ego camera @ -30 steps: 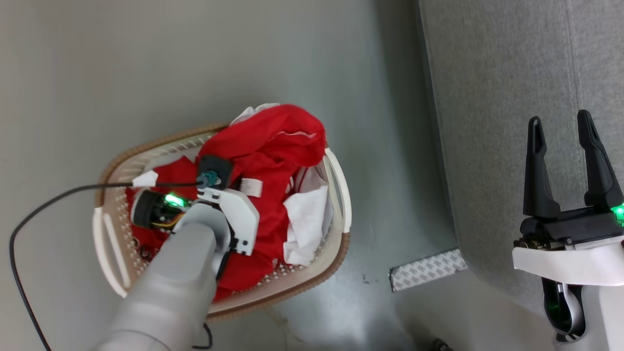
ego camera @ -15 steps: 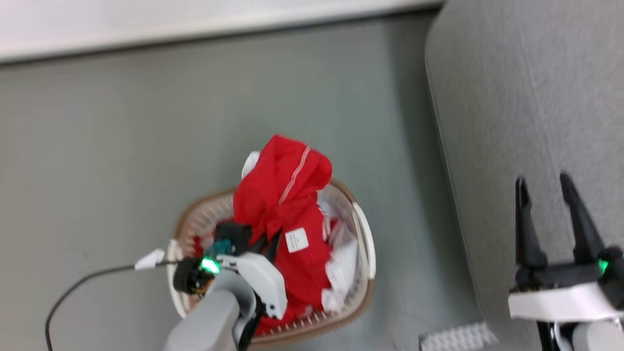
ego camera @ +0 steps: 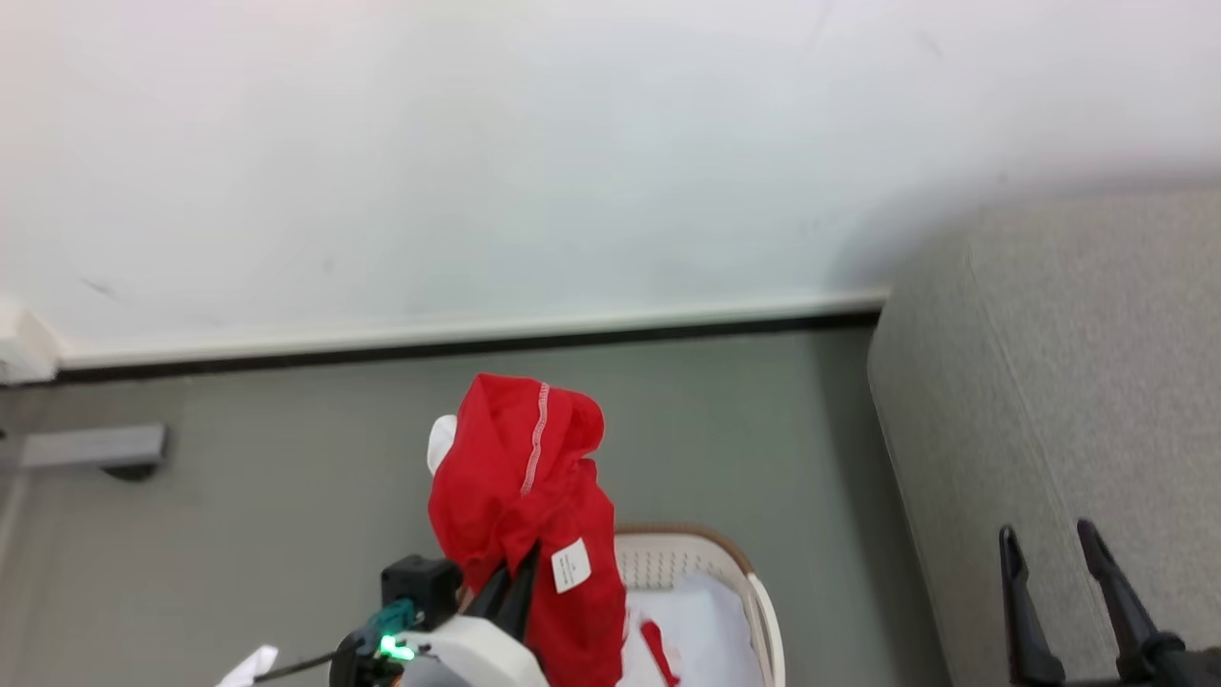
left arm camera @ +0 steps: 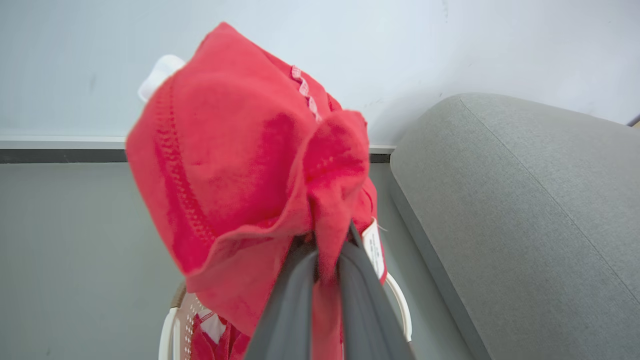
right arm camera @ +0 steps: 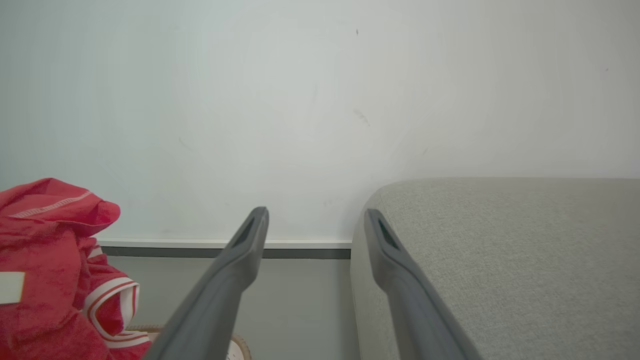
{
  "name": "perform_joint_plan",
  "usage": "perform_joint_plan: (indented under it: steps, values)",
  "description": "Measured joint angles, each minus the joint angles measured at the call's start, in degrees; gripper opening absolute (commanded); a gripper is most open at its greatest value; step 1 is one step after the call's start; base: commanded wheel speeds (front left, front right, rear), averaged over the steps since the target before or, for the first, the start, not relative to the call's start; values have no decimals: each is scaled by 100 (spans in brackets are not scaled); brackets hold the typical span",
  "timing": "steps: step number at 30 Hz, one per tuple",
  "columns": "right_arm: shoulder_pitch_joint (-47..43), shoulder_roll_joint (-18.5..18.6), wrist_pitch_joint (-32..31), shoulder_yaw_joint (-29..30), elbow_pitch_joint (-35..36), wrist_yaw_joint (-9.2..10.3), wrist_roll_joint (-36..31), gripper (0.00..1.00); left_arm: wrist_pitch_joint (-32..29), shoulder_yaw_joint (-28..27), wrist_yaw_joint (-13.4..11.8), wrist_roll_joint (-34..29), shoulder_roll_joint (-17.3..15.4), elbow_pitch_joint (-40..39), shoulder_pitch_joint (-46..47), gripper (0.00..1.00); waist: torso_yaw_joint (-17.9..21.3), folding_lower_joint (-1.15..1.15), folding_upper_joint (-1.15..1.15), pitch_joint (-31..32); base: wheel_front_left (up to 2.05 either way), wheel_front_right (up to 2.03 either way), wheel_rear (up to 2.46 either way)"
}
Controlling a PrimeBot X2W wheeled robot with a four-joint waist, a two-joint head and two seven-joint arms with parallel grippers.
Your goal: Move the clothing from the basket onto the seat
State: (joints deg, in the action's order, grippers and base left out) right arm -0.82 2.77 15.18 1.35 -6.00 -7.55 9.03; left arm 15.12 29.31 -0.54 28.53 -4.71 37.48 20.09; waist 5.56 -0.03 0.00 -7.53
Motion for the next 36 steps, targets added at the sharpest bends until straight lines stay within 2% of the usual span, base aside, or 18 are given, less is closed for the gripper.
perform_joint_plan:
  steps: [9,20,23,32,36]
  values:
    - [-403,48,0,-157,-26,0,-165,100,-49,-118,-244,-7,-260,-1109,-635,0,-357,0,0,829,0,0,0]
    - [-425,302,0,-715,82,0,-88,100,-464,-136,-543,-5,-535,-2329,-979,0,-498,2,0,1015,0,0,0]
    - [-386,403,0,-1170,164,0,20,100,-610,-78,-553,19,-541,-2616,-1008,0,-509,3,0,1001,0,0,0]
    - [209,1040,0,-3260,199,-1,732,100,-987,250,-448,43,-470,-3336,-998,0,-530,3,0,1006,0,0,0]
    - [567,1192,0,-3730,151,0,866,100,-1159,482,-363,74,-367,-3548,-962,0,-548,4,0,1002,0,0,0]
